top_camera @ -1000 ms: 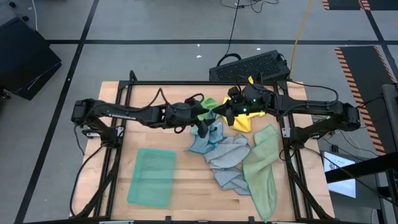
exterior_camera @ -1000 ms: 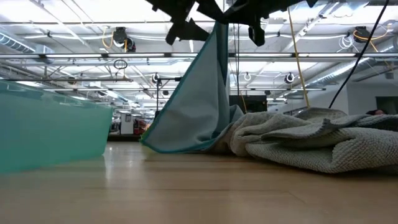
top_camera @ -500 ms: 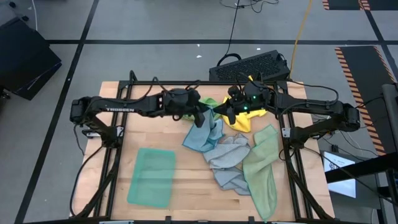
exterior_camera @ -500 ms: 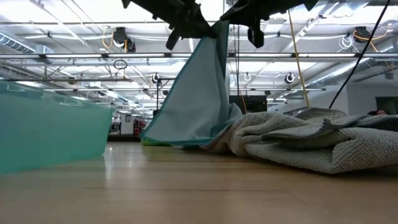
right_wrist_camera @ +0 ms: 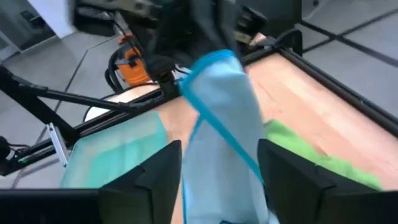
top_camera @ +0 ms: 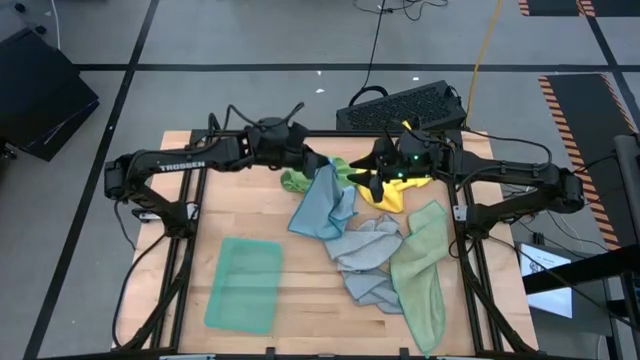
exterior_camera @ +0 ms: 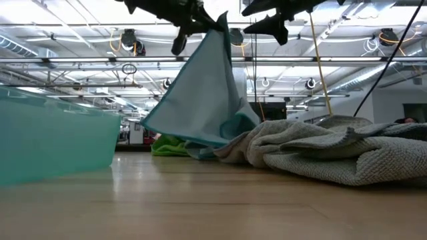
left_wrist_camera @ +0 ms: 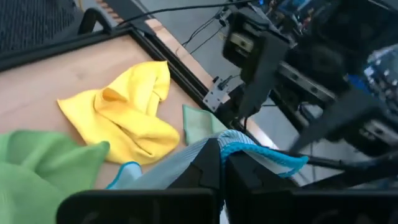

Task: Fold microfiber towels
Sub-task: Fold the blue microfiber cloth

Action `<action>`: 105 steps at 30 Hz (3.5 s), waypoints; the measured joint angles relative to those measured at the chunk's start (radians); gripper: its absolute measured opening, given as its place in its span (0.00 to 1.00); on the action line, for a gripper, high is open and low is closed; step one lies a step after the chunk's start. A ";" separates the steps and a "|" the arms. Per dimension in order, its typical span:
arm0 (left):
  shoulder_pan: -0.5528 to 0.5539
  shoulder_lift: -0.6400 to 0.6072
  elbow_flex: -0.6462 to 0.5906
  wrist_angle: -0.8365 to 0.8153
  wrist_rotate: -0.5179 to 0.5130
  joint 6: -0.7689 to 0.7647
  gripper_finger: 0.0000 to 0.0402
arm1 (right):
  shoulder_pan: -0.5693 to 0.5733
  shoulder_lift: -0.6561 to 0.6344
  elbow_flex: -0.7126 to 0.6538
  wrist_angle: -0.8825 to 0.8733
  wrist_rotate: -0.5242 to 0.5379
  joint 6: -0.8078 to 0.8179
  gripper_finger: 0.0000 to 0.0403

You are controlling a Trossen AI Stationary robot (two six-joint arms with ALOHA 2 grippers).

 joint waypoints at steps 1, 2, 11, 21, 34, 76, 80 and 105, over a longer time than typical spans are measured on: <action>0.004 0.000 0.000 0.000 0.000 -0.017 0.01 | 0.006 0.007 0.001 0.010 0.001 -0.011 0.53; 0.009 0.000 0.000 0.001 0.001 -0.030 0.01 | 0.013 0.017 0.000 0.013 0.006 -0.026 0.54; 0.018 0.000 0.000 0.009 0.001 -0.084 0.01 | 0.098 0.069 0.000 0.176 0.291 -0.221 0.53; 0.015 0.000 0.000 0.009 -0.002 -0.127 0.00 | 0.097 0.162 0.000 0.190 0.291 -0.288 0.46; 0.010 0.001 0.000 0.001 -0.004 -0.129 0.00 | 0.094 0.175 0.000 0.194 0.319 -0.285 0.03; -0.267 0.002 -0.001 -0.002 -0.442 0.550 0.38 | 0.002 0.132 0.000 0.063 -0.140 0.210 0.01; -0.247 0.007 -0.001 0.014 -0.364 0.573 0.27 | 0.002 0.132 0.000 0.063 -0.140 0.213 0.01; -0.143 -0.015 0.001 0.017 -0.145 0.373 0.01 | 0.003 0.066 -0.001 -0.238 -0.028 0.067 0.26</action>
